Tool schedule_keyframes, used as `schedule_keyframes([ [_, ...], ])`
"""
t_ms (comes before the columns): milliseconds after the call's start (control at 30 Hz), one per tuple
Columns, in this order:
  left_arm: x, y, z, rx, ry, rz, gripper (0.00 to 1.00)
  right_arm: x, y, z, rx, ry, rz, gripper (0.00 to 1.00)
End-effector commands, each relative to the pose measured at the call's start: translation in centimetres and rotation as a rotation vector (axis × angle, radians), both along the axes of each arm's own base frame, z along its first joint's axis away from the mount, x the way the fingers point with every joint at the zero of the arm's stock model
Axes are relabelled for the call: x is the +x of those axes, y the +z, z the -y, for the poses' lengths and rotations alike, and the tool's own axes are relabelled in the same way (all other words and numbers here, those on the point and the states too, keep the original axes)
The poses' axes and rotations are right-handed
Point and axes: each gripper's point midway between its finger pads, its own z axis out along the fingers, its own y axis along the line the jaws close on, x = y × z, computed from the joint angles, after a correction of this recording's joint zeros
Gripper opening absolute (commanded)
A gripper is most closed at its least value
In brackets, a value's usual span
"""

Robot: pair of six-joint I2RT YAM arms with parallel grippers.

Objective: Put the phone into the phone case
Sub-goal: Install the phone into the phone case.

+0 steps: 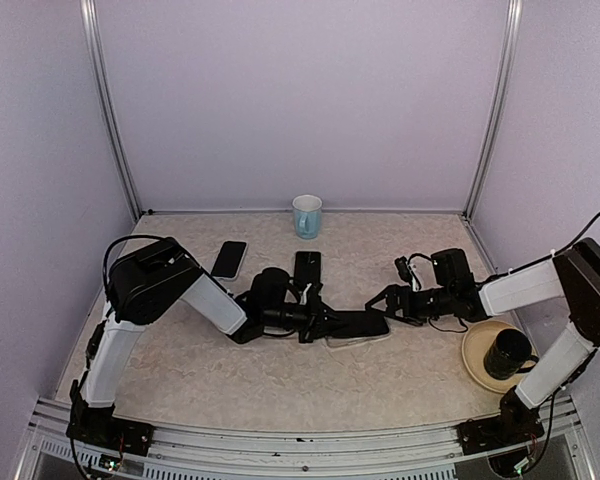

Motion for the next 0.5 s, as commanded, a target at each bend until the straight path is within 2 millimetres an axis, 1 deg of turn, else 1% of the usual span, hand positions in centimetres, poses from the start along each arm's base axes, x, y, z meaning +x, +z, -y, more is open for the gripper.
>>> schedule_keyframes([
  [0, -1.5, -1.3, -0.3, 0.005, -0.046, -0.023, 0.0, -0.5, 0.5, 0.4, 0.001, 0.013, 0.006, 1.0],
  [133, -1.4, 0.4, -0.2, -0.035, -0.055, 0.028, 0.0, -0.5, 0.6, 1.0, -0.005, -0.002, 0.004, 1.0],
  [300, -1.2, 2.3, -0.4, -0.075, -0.064, 0.096, 0.0, -0.1, 1.5, 1.8, -0.008, -0.026, 0.012, 1.0],
  [467, -1.4, 3.5, -0.4, -0.102, -0.077, 0.14, 0.0, -0.3, 1.9, 2.8, -0.014, -0.046, 0.017, 1.0],
])
